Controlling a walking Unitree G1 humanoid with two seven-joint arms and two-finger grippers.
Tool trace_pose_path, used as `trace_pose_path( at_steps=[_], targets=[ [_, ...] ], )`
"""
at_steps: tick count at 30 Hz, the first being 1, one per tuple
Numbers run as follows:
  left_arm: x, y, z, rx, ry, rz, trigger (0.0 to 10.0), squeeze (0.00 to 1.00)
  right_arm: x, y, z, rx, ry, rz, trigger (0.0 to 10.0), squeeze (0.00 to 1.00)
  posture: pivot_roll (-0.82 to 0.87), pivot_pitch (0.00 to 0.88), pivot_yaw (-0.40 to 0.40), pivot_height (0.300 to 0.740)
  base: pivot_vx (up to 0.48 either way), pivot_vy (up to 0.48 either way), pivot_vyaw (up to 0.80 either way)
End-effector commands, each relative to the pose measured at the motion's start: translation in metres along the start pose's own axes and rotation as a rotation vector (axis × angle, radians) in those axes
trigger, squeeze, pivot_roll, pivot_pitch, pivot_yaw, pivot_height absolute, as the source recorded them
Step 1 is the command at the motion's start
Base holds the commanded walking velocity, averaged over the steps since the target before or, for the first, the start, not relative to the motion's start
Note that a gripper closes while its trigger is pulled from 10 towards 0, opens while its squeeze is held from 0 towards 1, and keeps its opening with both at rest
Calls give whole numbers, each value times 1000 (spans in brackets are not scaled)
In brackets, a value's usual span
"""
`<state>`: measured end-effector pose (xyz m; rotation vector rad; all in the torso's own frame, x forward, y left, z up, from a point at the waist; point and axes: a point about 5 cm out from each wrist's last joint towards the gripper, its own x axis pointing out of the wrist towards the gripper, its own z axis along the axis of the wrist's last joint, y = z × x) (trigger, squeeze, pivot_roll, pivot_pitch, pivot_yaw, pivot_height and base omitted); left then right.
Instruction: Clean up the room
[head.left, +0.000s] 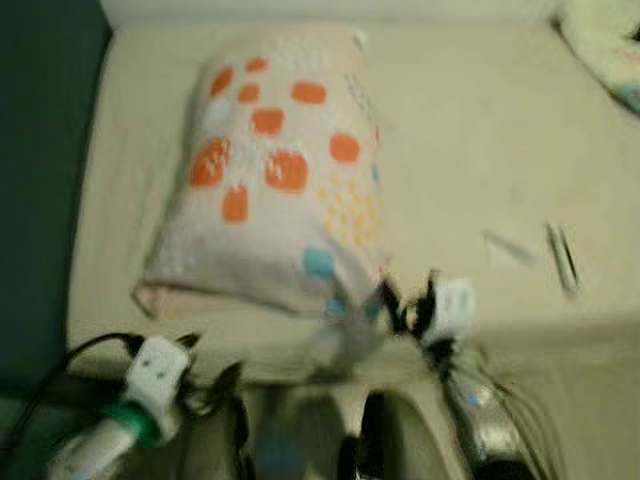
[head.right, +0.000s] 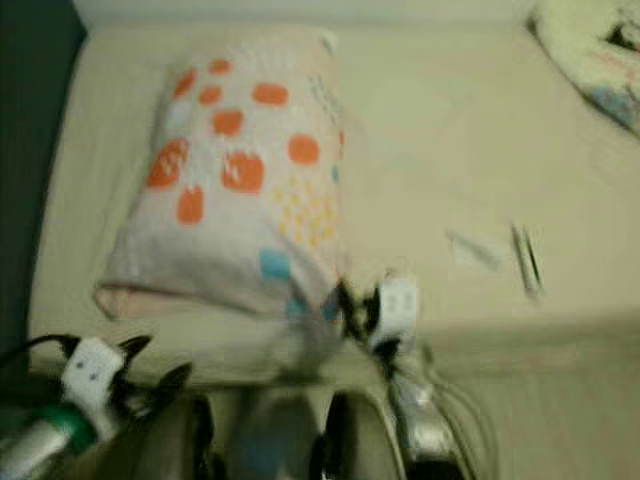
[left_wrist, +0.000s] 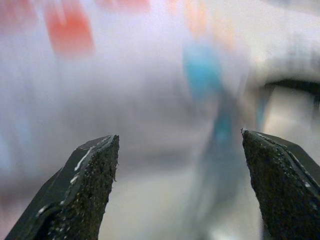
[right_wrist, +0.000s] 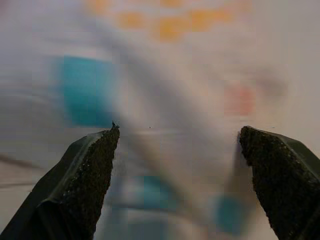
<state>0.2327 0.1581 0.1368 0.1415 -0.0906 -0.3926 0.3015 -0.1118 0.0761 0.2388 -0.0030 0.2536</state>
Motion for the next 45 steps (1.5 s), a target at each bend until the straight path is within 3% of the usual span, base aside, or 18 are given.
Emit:
trace_pose_path(
  at_steps=[1,2,4,6,11,19,23,28,34,45],
  targets=[
    [-4,7,-8,57,38,74,10000,0,-7,-9,-2,56,2,-55,10000,0,209,110,-8,615,0,0,0],
    [2,9,-4,103,16,108,10000,0,-6,1,-5,96,1,-50,10000,0,209,110,-8,615,0,0,0],
    [6,12,-2,111,20,151,10000,0,-5,10,-7,117,-1,-41,10000,0,216,90,-9,615,0,0,0],
    [11,22,-7,106,66,225,10000,0,2,19,-7,89,0,-51,10000,0,215,77,-10,615,0,0,0],
    [18,35,-14,115,104,299,10000,0,19,12,11,75,-42,-77,10000,0,200,17,-27,635,0,0,0],
    [37,44,-5,145,74,328,10000,0,26,9,24,52,-46,-66,10000,0,194,1,-43,665,0,0,0],
    [41,45,-5,127,81,339,10000,0,26,10,21,46,-40,-66,10000,0,189,4,-42,680,0,0,0],
    [40,42,-18,-23,149,359,10000,0,24,11,16,42,-27,-75,10000,0,181,5,-37,700,0,0,0],
    [41,32,-26,-4,179,346,10000,0,23,6,14,37,-14,-95,10000,0,174,2,-33,720,0,0,0],
    [42,30,-31,66,171,368,10000,0,20,-2,7,-22,26,-167,10000,0,167,0,-33,730,0,0,0]
  ],
)
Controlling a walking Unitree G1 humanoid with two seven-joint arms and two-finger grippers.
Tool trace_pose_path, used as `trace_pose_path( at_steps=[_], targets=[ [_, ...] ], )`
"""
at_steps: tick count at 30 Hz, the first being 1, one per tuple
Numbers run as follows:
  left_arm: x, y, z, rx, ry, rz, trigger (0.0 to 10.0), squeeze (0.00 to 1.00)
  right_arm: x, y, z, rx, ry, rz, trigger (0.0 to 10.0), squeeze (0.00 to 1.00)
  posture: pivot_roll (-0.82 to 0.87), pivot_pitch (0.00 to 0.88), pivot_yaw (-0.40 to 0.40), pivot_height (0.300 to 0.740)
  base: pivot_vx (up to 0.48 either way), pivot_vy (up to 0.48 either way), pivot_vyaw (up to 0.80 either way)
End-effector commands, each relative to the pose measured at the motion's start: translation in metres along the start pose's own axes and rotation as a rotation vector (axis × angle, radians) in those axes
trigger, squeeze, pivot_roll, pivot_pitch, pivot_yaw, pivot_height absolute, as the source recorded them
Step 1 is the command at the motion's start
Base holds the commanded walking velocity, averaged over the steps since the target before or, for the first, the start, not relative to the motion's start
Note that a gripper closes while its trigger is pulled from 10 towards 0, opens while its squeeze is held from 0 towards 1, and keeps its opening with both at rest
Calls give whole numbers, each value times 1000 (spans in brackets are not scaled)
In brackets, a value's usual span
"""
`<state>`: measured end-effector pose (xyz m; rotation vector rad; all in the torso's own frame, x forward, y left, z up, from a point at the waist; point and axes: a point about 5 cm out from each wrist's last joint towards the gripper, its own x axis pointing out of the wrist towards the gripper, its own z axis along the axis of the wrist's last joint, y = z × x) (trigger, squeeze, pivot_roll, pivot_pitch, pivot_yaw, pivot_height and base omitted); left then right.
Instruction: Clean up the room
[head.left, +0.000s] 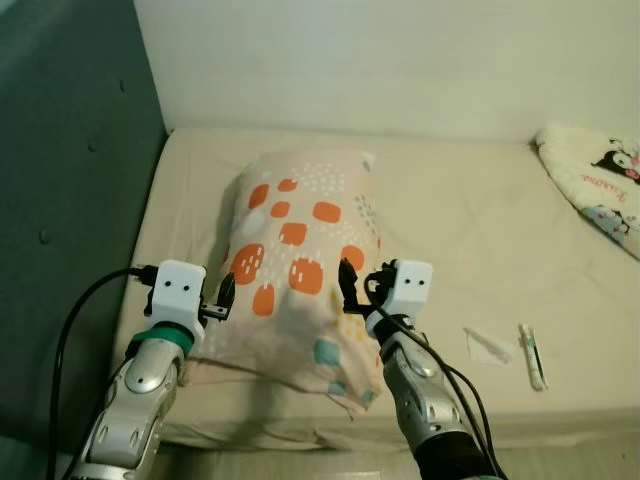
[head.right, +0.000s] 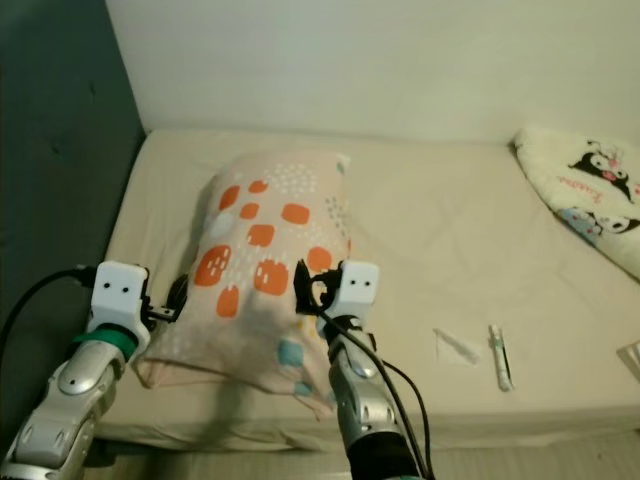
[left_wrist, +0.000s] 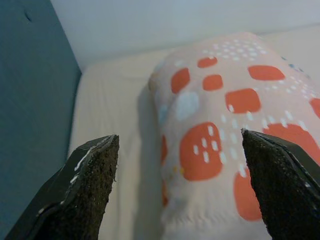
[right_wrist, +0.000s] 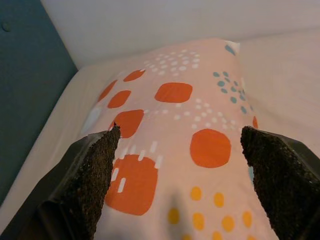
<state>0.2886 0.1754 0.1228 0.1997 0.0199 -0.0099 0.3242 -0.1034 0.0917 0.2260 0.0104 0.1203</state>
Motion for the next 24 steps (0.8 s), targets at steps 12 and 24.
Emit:
trace_pose_path(
  at_steps=[12,24],
  targets=[
    [2,-7,-6,36,2,6,10000,0,-2,-13,-5,-14,19,-33,10000,0,158,0,-31,730,0,-407,0],
    [3,-8,-6,39,-4,7,10000,0,-5,-10,-10,-17,32,-33,10000,0,158,9,-29,730,0,-454,0]
  ],
)
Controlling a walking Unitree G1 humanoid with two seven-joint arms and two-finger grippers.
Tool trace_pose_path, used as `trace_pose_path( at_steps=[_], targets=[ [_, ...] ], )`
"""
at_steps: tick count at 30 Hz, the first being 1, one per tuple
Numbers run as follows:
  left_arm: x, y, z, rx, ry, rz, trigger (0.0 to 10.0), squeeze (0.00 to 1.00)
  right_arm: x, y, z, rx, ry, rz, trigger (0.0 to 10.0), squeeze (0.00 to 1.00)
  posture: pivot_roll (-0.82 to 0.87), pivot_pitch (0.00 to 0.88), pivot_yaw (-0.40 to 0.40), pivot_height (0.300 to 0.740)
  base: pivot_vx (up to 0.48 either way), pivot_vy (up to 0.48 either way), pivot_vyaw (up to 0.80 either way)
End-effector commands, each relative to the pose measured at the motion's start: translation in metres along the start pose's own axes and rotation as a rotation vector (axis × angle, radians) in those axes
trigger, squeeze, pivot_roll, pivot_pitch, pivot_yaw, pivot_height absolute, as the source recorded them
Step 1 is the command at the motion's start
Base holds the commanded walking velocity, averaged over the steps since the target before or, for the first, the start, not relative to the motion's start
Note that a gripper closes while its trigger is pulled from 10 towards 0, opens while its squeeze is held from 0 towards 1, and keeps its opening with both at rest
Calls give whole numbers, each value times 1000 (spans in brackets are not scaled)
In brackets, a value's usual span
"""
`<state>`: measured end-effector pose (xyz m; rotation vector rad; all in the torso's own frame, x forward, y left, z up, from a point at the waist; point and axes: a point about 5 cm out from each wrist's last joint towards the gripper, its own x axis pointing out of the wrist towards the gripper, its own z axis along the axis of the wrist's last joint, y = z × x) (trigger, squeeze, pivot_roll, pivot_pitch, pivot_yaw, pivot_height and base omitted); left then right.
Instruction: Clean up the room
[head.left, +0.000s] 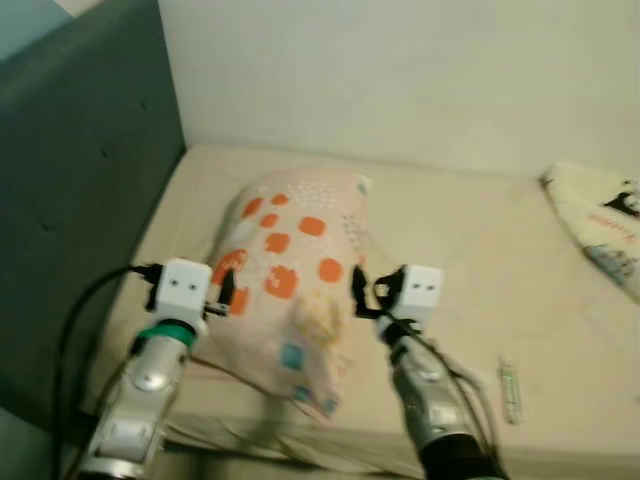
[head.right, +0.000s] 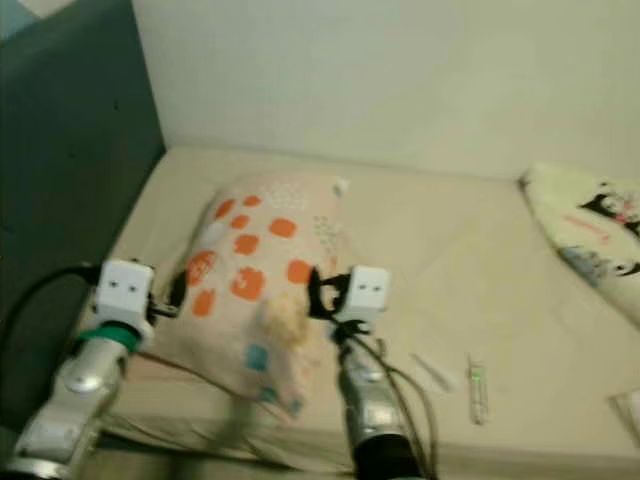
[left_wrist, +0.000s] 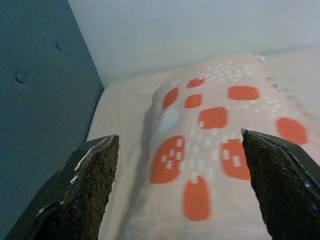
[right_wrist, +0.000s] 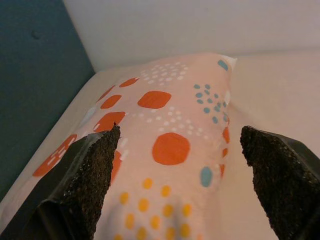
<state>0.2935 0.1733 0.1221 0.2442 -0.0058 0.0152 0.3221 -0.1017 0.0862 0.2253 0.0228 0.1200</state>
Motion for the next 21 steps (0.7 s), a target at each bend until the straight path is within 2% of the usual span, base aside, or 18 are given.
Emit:
trace_pose_path(
  at_steps=[1,21],
  targets=[
    [-2,-7,-6,-5,18,-22,10000,0,-3,-11,-4,-18,21,-31,10000,0,158,9,-29,730,0,-442,0],
    [-2,-11,-6,-7,15,-28,10000,0,-6,-12,-7,-25,31,-33,10000,0,156,25,-33,730,0,-427,0]
  ],
)
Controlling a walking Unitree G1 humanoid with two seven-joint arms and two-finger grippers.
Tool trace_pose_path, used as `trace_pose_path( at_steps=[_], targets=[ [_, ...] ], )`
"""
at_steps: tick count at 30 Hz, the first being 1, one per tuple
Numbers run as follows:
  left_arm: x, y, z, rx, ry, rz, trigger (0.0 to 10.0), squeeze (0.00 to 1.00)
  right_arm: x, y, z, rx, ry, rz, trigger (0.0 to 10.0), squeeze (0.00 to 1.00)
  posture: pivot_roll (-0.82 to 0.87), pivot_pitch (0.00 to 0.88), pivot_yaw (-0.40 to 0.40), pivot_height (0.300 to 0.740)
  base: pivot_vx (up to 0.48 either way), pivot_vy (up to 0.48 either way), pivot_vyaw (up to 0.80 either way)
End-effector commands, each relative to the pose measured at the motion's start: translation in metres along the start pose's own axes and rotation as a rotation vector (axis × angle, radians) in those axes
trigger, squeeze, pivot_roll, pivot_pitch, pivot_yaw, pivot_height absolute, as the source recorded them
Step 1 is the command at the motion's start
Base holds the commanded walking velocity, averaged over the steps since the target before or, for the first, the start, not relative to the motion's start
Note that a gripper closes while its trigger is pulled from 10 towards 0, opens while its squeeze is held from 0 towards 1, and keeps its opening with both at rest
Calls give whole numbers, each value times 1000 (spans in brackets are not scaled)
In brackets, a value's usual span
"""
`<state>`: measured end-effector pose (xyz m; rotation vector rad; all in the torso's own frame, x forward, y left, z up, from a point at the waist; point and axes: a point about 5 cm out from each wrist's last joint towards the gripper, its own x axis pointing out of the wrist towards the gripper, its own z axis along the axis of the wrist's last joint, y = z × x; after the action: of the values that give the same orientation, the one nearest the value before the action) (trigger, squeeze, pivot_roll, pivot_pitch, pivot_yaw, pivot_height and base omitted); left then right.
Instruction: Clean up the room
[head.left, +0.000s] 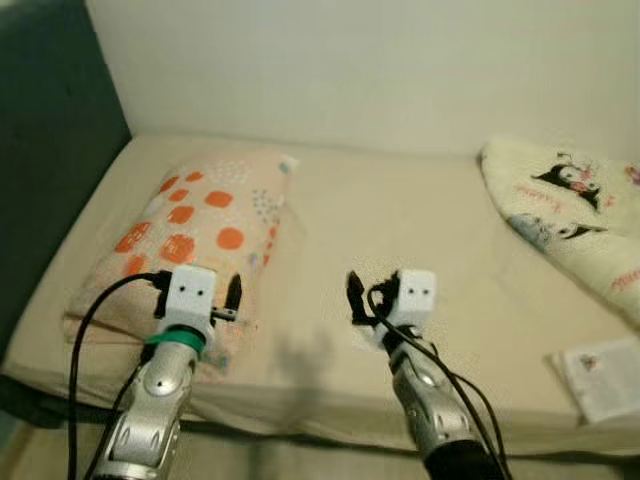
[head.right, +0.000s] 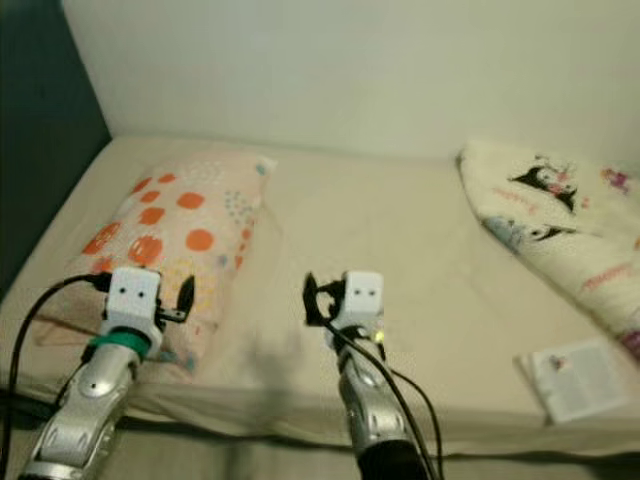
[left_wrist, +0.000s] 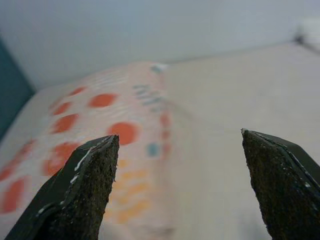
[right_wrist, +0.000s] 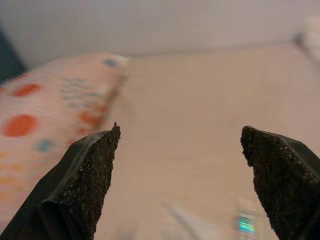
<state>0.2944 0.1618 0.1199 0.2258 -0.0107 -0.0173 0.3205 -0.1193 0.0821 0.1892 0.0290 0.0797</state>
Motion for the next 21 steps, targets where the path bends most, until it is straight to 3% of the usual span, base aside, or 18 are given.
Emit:
trace_pose_path(
  at_steps=[1,10,14,15,21],
  targets=[
    [-3,1,-6,11,24,4,10000,0,-3,6,-7,10,27,9,10000,0,156,25,-33,730,0,-416,0],
    [-3,1,-7,9,25,8,10000,0,-3,6,-7,8,30,13,10000,0,158,31,-38,730,0,-411,0],
    [-3,1,-8,1,35,12,10000,0,-3,6,-7,7,32,14,10000,0,158,31,-39,730,0,0,0],
    [-4,2,-10,-33,47,23,10000,0,-3,6,-7,6,32,15,10000,0,156,32,-39,730,0,480,0],
    [-4,1,-10,-49,43,24,10000,0,-3,6,-8,5,33,15,10000,0,156,32,-39,730,0,480,0]
  ],
)
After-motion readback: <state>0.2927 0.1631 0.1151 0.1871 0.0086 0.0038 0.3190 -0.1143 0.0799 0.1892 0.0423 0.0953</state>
